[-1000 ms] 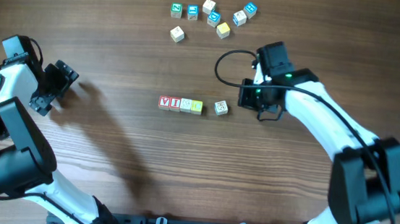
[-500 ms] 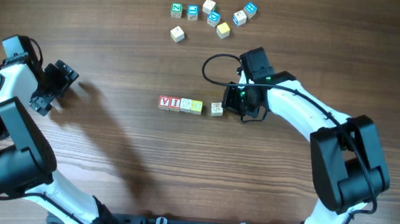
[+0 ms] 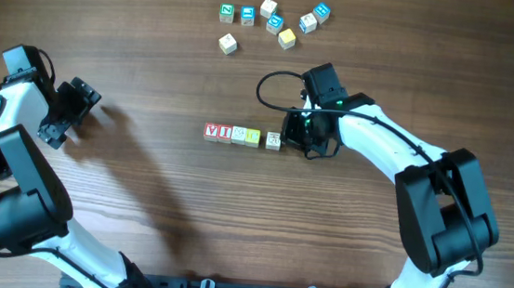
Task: Form a horizontal line
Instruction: 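Push the white block leftward against the 'C' block with right gripper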
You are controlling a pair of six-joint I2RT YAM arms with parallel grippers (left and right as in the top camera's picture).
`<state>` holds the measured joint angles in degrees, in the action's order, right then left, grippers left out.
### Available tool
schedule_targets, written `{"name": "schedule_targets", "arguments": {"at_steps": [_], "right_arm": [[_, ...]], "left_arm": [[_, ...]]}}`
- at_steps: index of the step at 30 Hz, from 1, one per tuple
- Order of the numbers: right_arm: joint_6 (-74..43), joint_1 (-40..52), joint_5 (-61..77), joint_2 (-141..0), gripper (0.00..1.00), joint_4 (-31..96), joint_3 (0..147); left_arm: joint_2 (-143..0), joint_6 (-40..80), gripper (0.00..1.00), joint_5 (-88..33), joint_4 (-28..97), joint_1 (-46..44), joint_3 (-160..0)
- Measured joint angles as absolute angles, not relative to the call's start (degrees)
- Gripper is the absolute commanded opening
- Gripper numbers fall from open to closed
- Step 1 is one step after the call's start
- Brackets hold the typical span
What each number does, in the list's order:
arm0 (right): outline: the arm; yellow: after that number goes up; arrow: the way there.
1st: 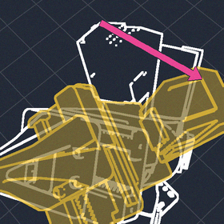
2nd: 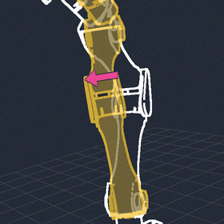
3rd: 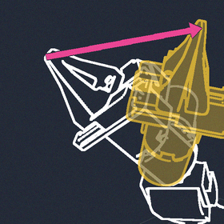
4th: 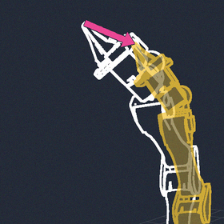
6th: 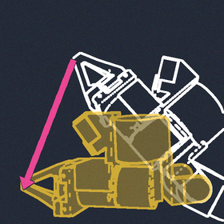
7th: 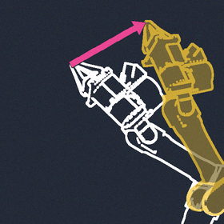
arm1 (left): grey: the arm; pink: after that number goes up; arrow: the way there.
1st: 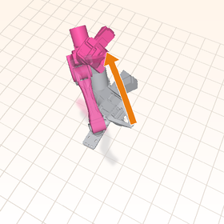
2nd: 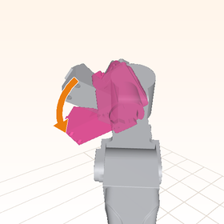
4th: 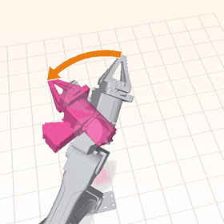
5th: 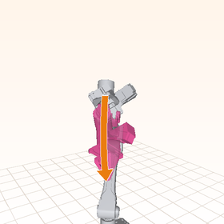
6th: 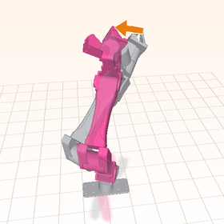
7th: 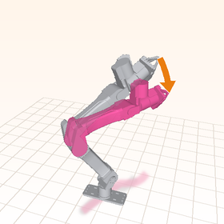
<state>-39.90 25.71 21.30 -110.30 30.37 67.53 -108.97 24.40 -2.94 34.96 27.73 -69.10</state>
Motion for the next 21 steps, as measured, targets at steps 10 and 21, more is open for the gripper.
{"name": "schedule_targets", "arguments": {"at_steps": [10, 21], "right_arm": [[-40.95, 26.59, 21.71, -110.30, 0.05, 26.87, 67.53], [-40.91, 26.59, 22.31, -110.30, 0.05, 25.04, 67.53]], "left_arm": [[-108.97, 24.38, 1.00, -2.94, 34.96, 27.73, -69.10], [-108.97, 24.38, 1.00, -2.94, 34.98, 27.73, -69.10]]}}
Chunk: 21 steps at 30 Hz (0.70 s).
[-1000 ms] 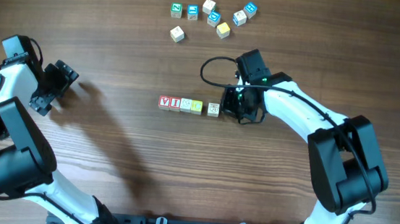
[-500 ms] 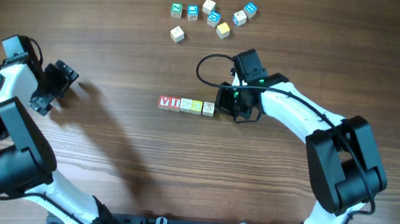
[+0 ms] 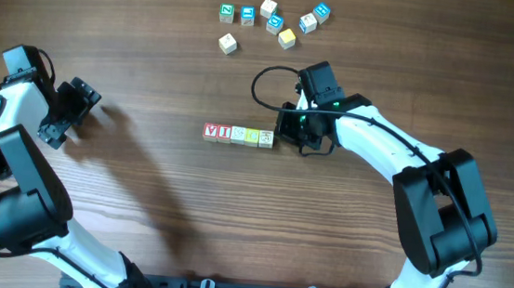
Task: Form a horizontal line
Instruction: 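Push the white block leftward against the 'C' block with right gripper, then raise the right gripper away from the row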
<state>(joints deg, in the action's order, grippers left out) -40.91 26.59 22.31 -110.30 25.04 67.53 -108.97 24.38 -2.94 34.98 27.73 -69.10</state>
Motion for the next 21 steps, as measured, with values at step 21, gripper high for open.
{"name": "schedule_targets", "arguments": {"at_steps": [21], "right_arm": [[-40.60, 15.99, 11.90, -110.30, 0.10, 18.72, 67.53]], "left_arm": [[-108.97, 24.40, 1.00, -2.94, 34.98, 27.73, -69.10]]}}
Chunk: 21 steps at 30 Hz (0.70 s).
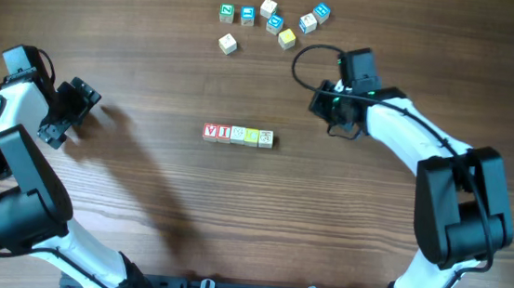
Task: Form a horizontal line
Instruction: 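Raise the right gripper away from the row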
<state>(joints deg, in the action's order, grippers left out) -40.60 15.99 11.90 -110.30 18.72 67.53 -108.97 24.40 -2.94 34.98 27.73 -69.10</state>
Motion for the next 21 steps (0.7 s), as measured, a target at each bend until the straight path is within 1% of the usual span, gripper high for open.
{"name": "schedule_targets", "arguments": {"at_steps": [3, 4, 5, 6, 8, 10, 21], "right_arm": [[-35.33, 13.69, 10.44, -110.30, 0.10, 16.29, 67.53], [-32.97, 13.15, 8.54, -110.30, 0.23, 16.64, 67.53], [-29.78, 12.47, 4.71, -110.30, 0.74, 17.74, 67.53], [-27.55, 11.99, 1.34, -110.30, 0.99, 19.55, 67.53], [-22.98, 10.63, -6.90, -110.30, 1.00, 23.57, 67.53], [-21.21, 10.46, -9.61, -110.30, 1.00, 23.64, 67.53], [-20.23, 10.46, -11.68, -110.30, 0.99, 21.32, 67.53]], "left_arm": [[-108.97, 24.40, 1.00, -2.94, 35.00, 27.73, -69.10], [-108.97, 24.38, 1.00, -2.94, 34.96, 27.73, -69.10], [-108.97, 24.40, 1.00, -2.94, 34.98, 27.73, -69.10], [-108.97, 24.40, 1.00, -2.94, 34.96, 27.73, -69.10], [-108.97, 24.40, 1.00, -2.94, 34.98, 27.73, -69.10], [-108.97, 24.40, 1.00, -2.94, 34.98, 27.73, -69.10], [-108.97, 24.38, 1.00, -2.94, 34.98, 27.73, -69.10]]}}
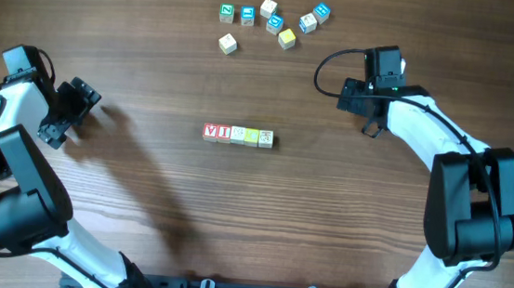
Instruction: Form a horizontal line
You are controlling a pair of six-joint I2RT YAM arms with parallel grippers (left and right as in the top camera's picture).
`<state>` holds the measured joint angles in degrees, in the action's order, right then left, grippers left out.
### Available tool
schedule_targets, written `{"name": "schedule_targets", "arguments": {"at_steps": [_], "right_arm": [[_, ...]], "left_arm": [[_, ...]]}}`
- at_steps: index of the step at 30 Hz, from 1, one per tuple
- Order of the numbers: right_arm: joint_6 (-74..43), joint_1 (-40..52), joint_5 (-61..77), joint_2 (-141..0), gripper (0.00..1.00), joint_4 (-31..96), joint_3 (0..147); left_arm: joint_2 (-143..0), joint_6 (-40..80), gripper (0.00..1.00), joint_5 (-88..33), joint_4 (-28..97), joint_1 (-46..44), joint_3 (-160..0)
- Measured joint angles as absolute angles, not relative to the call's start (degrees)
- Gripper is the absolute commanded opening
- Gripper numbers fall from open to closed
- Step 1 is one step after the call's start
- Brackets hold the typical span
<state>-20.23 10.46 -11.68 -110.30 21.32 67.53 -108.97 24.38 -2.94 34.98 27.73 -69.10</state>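
Several letter blocks stand side by side in a left-to-right row (238, 135) at the middle of the table, red ones at its left end and a white one (266, 138) at its right end. My right gripper (367, 122) hangs up and to the right of the row, well clear of it, open and holding nothing. My left gripper (50, 132) rests far left, away from every block; its jaws are too small to read.
Several loose blocks lie at the far edge: a cluster (275, 22) of white, blue and yellow ones, a single white one (228, 43) and a red-lettered one. A black rail runs along the near edge.
My right gripper has moved further right and slightly up, away from the row. The row and the left arm have not changed.
My right gripper was at the white block just right of the row, with a small gap to the row. Then the block touched the row's end. After that the gripper was off it, up to the right, and now further away.
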Motion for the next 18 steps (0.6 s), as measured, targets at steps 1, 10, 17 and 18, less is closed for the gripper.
{"name": "schedule_targets", "arguments": {"at_steps": [1, 10, 17, 18], "right_arm": [[-20.21, 10.46, -11.68, -110.30, 1.00, 21.32, 67.53], [-20.21, 10.46, -11.70, -110.30, 1.00, 21.19, 67.53], [-20.21, 10.46, -11.86, -110.30, 1.00, 21.19, 67.53], [-20.21, 10.46, -11.88, -110.30, 1.00, 21.19, 67.53]], "left_arm": [[-108.97, 24.38, 1.00, -2.94, 34.98, 27.73, -69.10], [-108.97, 24.38, 1.00, -2.94, 34.96, 27.73, -69.10], [-108.97, 24.38, 1.00, -2.94, 34.96, 27.73, -69.10], [-108.97, 24.38, 1.00, -2.94, 34.98, 27.73, -69.10]]}}
